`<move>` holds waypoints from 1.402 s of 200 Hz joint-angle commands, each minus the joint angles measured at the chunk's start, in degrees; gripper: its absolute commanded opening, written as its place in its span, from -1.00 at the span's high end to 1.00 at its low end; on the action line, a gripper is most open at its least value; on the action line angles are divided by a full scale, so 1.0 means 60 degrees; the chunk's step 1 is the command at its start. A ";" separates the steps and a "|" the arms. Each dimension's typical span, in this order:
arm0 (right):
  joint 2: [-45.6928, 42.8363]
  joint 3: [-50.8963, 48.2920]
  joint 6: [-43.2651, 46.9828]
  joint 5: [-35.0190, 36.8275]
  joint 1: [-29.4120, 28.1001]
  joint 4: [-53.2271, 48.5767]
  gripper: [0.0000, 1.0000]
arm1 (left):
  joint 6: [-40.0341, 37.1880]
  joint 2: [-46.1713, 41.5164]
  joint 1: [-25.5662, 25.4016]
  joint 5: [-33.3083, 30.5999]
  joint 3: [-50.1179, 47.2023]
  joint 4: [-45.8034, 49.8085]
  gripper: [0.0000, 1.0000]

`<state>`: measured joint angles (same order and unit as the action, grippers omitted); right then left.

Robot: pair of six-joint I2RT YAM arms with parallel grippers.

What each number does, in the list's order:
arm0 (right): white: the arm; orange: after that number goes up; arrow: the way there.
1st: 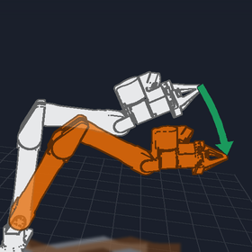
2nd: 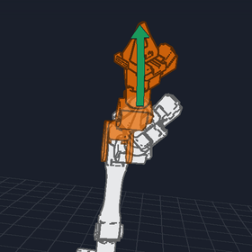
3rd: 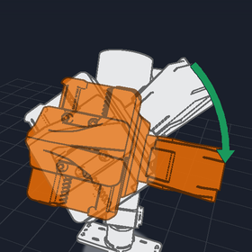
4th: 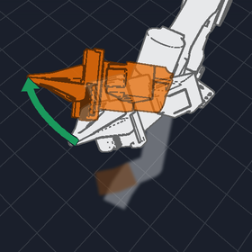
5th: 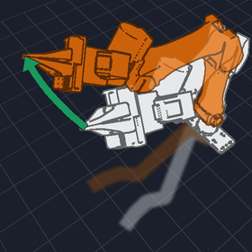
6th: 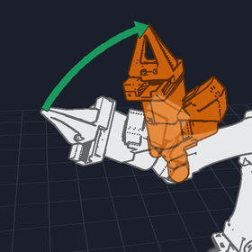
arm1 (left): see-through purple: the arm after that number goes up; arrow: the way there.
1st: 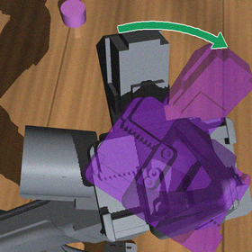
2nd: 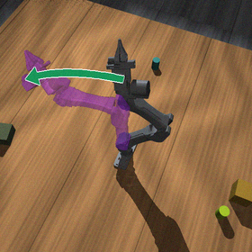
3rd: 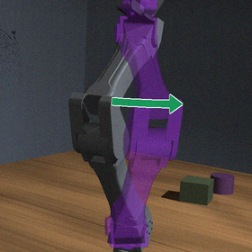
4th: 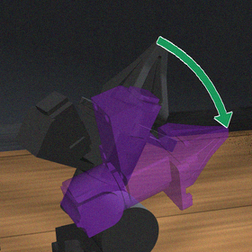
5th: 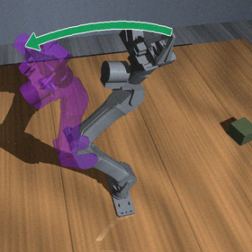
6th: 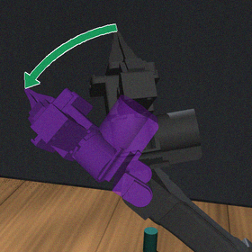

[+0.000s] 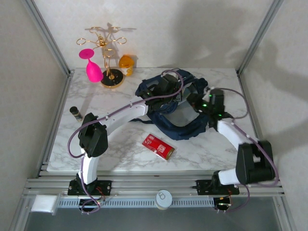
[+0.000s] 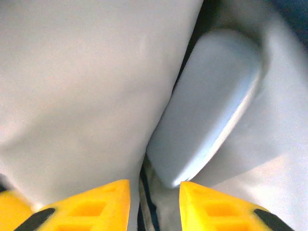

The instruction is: Pack books, pencil case, and school supplies into a backpack

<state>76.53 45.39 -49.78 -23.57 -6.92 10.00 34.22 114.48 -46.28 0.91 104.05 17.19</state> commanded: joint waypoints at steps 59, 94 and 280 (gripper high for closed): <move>-0.1196 0.1001 0.2315 0.0163 0.2334 -0.4124 0.04 | 0.1433 0.1859 -0.0795 0.0664 0.1960 -0.0502 1.00; -0.1186 0.1796 0.2489 0.0001 0.2257 -0.4889 -0.09 | 0.1676 0.1764 -0.0674 0.1856 0.2109 -0.0707 0.25; -0.0370 0.0209 0.1332 0.1907 -0.2499 -0.4477 -0.25 | 0.2729 -0.0512 0.3136 0.2108 -0.5543 -0.4260 -0.40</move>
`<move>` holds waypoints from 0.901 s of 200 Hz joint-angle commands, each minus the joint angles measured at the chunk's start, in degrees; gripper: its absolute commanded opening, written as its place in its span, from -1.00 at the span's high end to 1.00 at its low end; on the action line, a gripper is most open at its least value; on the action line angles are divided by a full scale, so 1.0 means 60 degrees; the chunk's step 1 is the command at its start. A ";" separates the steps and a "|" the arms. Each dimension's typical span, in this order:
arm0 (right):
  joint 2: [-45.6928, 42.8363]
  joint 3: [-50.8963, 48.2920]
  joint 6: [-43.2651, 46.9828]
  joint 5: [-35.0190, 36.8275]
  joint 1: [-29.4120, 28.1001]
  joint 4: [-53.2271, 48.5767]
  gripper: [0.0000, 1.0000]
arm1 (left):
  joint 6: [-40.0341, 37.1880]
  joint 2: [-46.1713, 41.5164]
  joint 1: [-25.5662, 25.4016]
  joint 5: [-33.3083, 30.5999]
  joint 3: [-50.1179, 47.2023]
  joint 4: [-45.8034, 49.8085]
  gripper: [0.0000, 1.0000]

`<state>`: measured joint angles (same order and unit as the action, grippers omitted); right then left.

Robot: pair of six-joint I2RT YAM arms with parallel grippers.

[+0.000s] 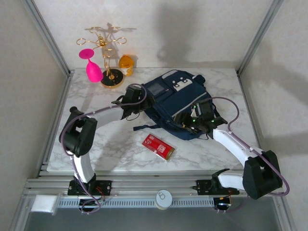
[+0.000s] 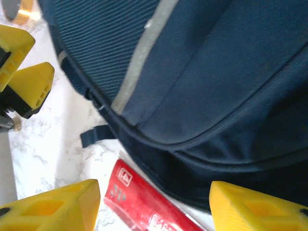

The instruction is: Pack books, pencil case, and school supplies into a backpack

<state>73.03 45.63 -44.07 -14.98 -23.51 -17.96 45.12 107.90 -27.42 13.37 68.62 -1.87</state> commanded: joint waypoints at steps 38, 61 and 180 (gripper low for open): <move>0.0520 0.0140 0.1101 0.0639 0.0947 0.0884 -0.24 | 0.1721 0.1105 -0.0264 -0.0307 0.0458 -0.1624 -0.20; 0.1062 0.0304 0.1635 0.0541 0.1552 0.1464 -0.24 | 0.1876 0.1318 -0.0868 -0.0620 0.0472 -0.1478 -0.09; 0.0631 0.0588 0.0383 0.2792 -0.0963 -0.1315 -0.15 | 0.2208 0.1265 -0.1568 -0.1177 0.0030 -0.1560 -0.13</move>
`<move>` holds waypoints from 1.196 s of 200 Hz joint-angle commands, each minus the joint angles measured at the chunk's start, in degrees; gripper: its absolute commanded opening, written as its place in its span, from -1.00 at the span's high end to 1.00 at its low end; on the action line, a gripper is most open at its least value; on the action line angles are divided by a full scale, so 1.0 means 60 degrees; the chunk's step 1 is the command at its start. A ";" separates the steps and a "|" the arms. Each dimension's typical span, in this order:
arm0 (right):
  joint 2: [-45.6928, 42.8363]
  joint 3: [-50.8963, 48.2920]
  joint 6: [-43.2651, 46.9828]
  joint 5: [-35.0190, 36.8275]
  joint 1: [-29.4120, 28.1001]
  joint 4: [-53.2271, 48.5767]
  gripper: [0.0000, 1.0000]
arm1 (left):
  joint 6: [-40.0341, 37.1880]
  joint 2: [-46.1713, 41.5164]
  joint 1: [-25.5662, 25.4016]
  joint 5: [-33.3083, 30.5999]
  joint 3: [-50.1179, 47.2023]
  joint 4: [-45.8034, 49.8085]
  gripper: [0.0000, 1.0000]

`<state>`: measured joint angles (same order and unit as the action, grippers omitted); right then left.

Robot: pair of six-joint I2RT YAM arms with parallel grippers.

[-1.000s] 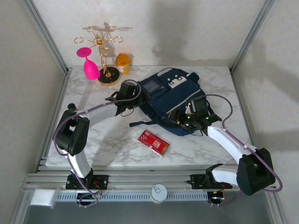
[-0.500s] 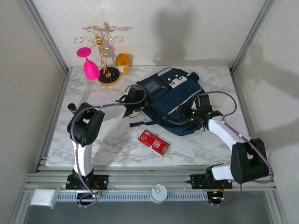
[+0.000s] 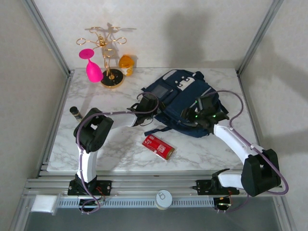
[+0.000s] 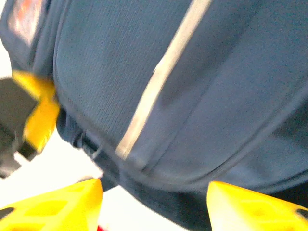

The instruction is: Pack books, pencil case, and school supplies into a backpack

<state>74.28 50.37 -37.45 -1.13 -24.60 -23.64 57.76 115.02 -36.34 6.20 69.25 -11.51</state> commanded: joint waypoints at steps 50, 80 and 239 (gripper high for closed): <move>0.1411 -0.0382 -0.0789 0.0657 -0.1137 0.1221 0.17 | 0.0136 0.0206 -0.0111 0.0139 0.0004 -0.0045 -0.14; 0.2019 -0.0375 -0.0981 0.1316 -0.1206 0.1948 0.28 | 0.0156 0.0194 -0.0153 0.0010 -0.0021 -0.0012 -0.14; 0.1026 -0.0507 -0.0955 0.3364 -0.1261 -0.0149 0.32 | 0.0054 0.0066 -0.0009 -0.0667 -0.0366 0.0176 -0.16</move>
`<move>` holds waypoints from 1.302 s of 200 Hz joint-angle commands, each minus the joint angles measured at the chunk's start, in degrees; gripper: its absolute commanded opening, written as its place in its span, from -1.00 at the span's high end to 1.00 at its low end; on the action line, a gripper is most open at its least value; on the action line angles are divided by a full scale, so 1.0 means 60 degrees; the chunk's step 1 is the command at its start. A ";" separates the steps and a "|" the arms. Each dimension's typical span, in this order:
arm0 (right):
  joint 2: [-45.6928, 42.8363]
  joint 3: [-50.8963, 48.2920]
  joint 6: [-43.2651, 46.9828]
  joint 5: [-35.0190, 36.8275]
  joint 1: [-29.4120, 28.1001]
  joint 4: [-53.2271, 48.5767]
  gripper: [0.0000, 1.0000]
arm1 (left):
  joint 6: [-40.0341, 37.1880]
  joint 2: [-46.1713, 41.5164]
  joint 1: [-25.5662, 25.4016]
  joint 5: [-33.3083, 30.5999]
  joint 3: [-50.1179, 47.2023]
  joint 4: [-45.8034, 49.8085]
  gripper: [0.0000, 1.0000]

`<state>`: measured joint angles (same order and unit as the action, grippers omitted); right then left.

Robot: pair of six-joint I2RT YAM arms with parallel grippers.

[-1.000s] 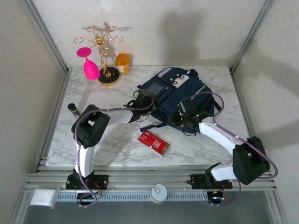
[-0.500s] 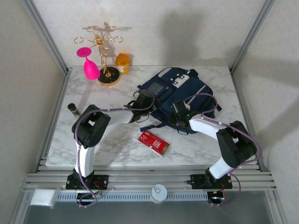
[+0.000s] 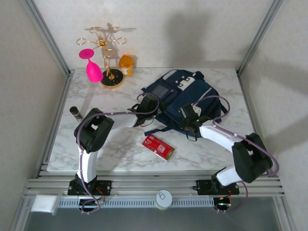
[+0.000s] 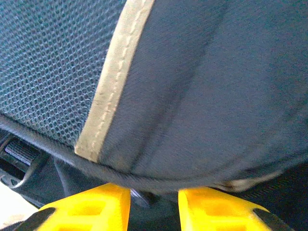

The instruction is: Pack books, pencil case, and school supplies into a backpack

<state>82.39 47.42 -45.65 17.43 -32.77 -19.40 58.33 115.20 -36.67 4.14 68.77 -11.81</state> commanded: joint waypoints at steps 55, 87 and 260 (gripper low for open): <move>-0.0056 0.0361 0.0492 -0.1477 0.0119 -0.0232 0.17 | -0.0060 0.0083 -0.0114 -0.0340 -0.0022 0.0343 -0.17; 0.0494 0.0743 0.0768 -0.1186 0.0159 -0.0126 0.18 | -0.0029 0.0118 -0.0129 -0.0245 0.0015 0.0344 -0.17; 0.1843 -0.0008 0.3336 -0.3887 0.0861 0.2187 0.48 | -0.0046 0.0338 -0.0217 -0.0102 0.0181 0.0514 -0.21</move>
<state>91.05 46.37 -29.21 -0.21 -27.77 -10.46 58.33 115.28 -37.06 3.53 68.64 -11.77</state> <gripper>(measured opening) 0.306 0.602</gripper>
